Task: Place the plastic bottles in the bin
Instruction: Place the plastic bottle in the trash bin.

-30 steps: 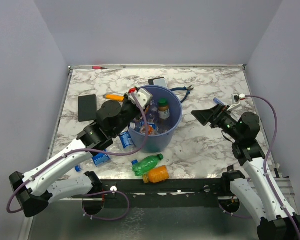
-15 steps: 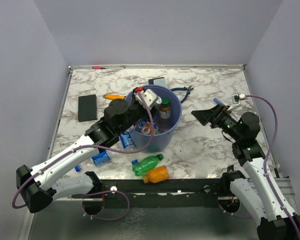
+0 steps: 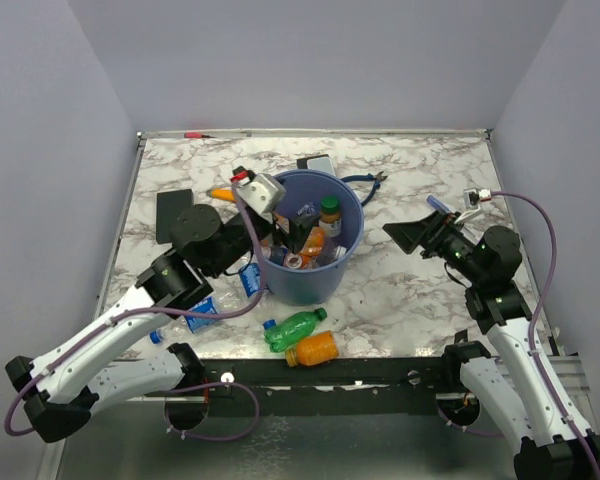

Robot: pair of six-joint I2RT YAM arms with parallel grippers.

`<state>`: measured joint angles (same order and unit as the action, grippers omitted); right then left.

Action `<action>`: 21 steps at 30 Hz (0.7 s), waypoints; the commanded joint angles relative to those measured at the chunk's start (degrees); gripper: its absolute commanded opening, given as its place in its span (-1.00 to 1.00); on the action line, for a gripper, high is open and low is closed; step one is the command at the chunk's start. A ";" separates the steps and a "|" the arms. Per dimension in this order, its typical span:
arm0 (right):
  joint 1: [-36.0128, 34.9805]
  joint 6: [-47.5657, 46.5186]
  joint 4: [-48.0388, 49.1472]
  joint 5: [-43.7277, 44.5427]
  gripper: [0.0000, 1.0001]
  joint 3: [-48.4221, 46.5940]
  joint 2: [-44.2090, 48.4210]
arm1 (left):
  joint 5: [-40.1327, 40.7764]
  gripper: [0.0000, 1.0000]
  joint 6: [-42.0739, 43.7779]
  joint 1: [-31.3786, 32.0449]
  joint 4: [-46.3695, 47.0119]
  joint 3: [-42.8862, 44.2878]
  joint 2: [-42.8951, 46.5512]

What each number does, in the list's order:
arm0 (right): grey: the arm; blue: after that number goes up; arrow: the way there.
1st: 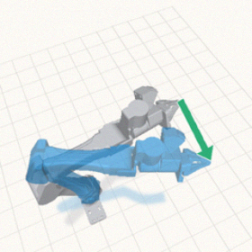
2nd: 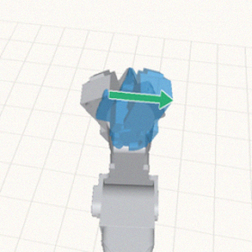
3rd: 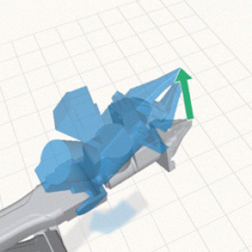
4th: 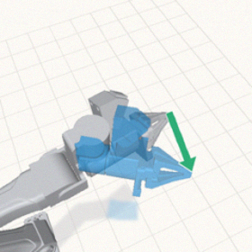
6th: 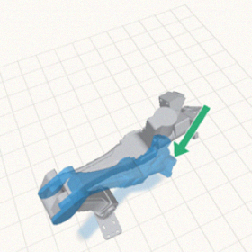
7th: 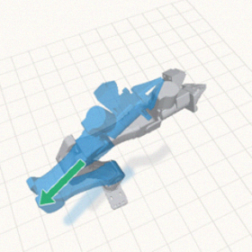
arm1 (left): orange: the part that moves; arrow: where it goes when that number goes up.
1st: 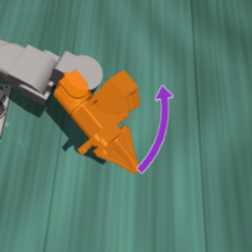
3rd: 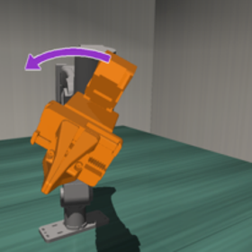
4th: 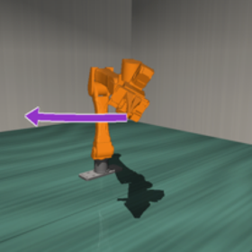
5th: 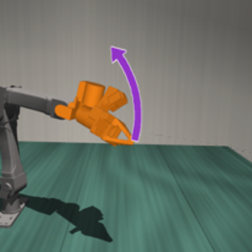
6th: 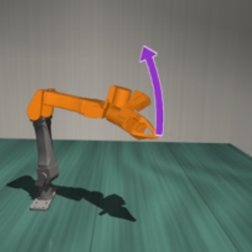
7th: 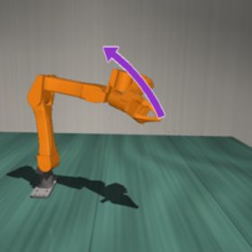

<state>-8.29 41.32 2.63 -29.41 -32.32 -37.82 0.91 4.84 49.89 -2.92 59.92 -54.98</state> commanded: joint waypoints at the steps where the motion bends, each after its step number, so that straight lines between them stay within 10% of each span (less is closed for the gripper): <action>1: -0.07 -2.35 -3.78 0.10 0.96 -1.58 0.56 | 14.29 0.98 -3.82 0.05 1.70 0.58 5.52; 7: -0.03 -1.07 -4.39 -1.18 0.96 -0.60 -0.45 | 41.30 0.98 -18.53 -0.18 -7.53 -2.43 6.48; 13: 0.01 1.80 -4.78 0.29 0.97 2.52 1.26 | 32.01 0.98 -37.57 -1.20 -12.64 -7.55 9.42; 21: -0.08 10.60 6.63 -5.53 0.96 10.66 0.13 | 25.63 0.98 -42.90 -1.82 -11.09 -12.44 9.52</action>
<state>-8.29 46.74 3.62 -31.48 -24.32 -37.43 30.22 -32.47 48.69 -14.41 49.10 -45.23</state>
